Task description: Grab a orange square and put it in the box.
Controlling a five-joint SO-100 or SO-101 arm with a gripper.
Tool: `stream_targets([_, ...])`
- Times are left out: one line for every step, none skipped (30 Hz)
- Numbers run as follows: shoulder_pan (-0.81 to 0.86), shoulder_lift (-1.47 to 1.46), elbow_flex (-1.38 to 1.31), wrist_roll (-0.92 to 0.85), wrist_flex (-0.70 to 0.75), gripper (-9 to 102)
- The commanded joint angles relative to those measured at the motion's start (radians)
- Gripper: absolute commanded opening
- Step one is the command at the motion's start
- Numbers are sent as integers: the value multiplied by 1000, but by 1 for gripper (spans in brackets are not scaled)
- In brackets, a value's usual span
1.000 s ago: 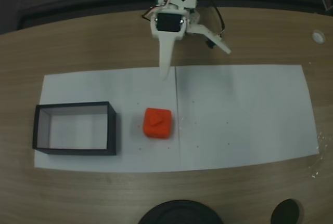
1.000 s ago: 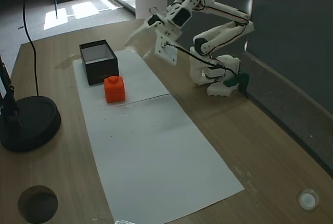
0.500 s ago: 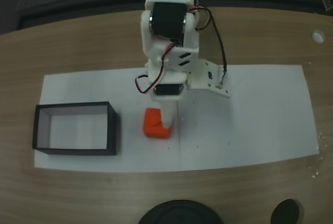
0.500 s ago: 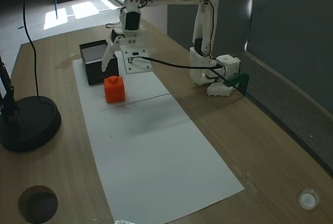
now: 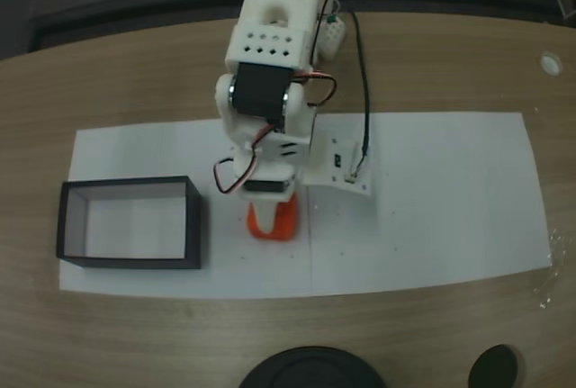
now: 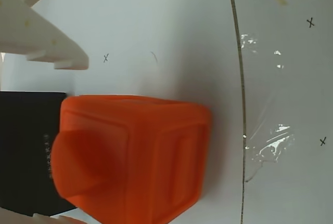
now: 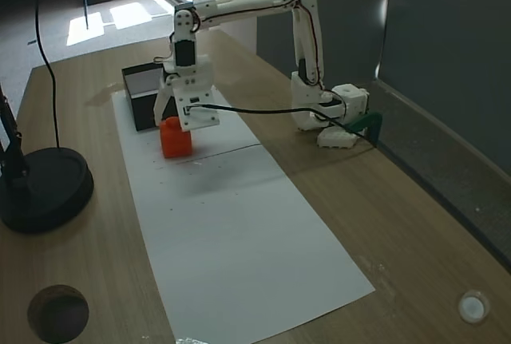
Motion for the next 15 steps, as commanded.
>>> stream_targets([0, -3, -55, 5, -18, 29])
stream_targets([3, -15, -55, 8, -28, 29])
stream_targets([5, -29, -55, 8, -35, 29])
stream_targets([6, -43, -57, 8, -43, 29])
stream_targets([6, -55, -57, 8, -49, 29])
stream_targets([6, -67, -55, 8, -54, 29])
stream_targets([3, -80, -54, 8, -60, 29])
stream_targets([2, -92, -52, 5, -67, 29])
stream_targets([-2, -104, -51, 2, -74, 29])
stream_targets([-2, -115, -51, 0, -78, 28])
stream_targets([-2, -126, -55, -2, -80, 27])
stream_targets([-3, -135, -57, -2, -80, 24])
stream_targets([-3, -138, -57, -2, -80, 20])
stream_targets([-3, -140, -57, -2, -80, 15])
stream_targets([-3, -138, -58, -2, -80, 10])
